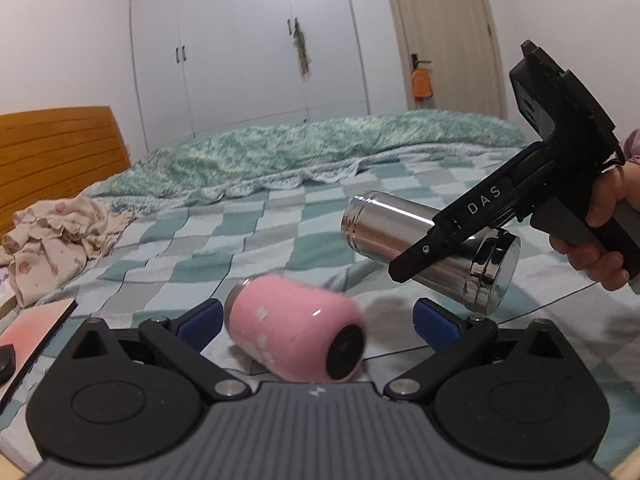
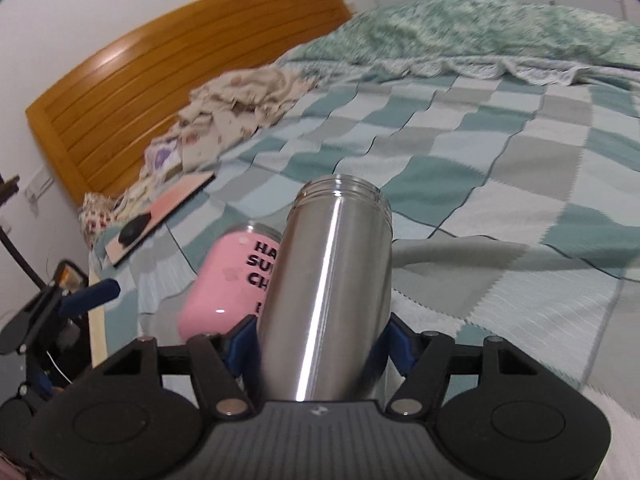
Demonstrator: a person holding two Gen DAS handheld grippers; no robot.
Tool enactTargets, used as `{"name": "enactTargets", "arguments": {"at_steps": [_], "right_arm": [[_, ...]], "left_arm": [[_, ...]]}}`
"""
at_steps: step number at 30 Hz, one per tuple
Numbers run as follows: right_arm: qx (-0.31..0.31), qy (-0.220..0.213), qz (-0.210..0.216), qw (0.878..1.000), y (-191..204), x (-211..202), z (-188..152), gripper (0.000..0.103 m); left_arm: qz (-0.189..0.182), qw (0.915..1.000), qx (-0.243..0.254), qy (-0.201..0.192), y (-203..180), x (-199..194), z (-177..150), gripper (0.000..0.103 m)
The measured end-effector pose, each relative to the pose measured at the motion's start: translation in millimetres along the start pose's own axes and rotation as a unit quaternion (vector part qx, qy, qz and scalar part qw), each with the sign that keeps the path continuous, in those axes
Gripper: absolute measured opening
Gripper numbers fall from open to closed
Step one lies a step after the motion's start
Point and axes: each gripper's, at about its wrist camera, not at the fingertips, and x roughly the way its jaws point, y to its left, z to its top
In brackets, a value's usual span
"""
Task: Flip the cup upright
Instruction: 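Close the right tool on the silver bottle and lift it, then grasp the silver bottle with the left tool while the right tool releases it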
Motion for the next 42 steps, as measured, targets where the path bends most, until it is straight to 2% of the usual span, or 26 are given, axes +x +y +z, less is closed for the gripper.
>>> {"name": "enactTargets", "arguments": {"at_steps": [9, 14, 18, 24, 28, 31, 41, 42], "right_arm": [[0.052, -0.042, -0.075, 0.995, 17, -96, -42, 0.066], [0.094, -0.047, -0.118, 0.987, 16, -140, -89, 0.066], [0.128, -0.048, -0.142, 0.980, 12, -162, -131, 0.066], [0.176, -0.049, -0.179, 0.967, -2, -169, -178, 0.066], [0.201, -0.050, -0.205, 0.957, -13, -166, -197, 0.066], [0.224, -0.032, -0.213, 0.951, -25, -158, -208, 0.066], [0.217, -0.037, -0.204, 0.954, -24, -159, -215, 0.067], [0.216, -0.038, -0.204, 0.954, -24, -162, -214, 0.070]], "left_arm": [[-0.058, 0.9978, 0.015, -0.027, -40, -35, 15, 0.103], [-0.095, 0.9947, 0.026, -0.028, -71, -47, 16, 0.103], [-0.107, 0.9936, 0.029, -0.022, -89, -54, 13, 0.103], [-0.121, 0.9921, 0.025, -0.019, -101, -67, 6, 0.103], [-0.125, 0.9919, 0.020, -0.014, -104, -75, 1, 0.103], [-0.128, 0.9916, 0.015, -0.012, -106, -78, -1, 0.103], [-0.119, 0.9928, 0.011, 0.002, -121, -82, -2, 0.103], [-0.118, 0.9929, 0.010, 0.002, -123, -83, -1, 0.103]]}}
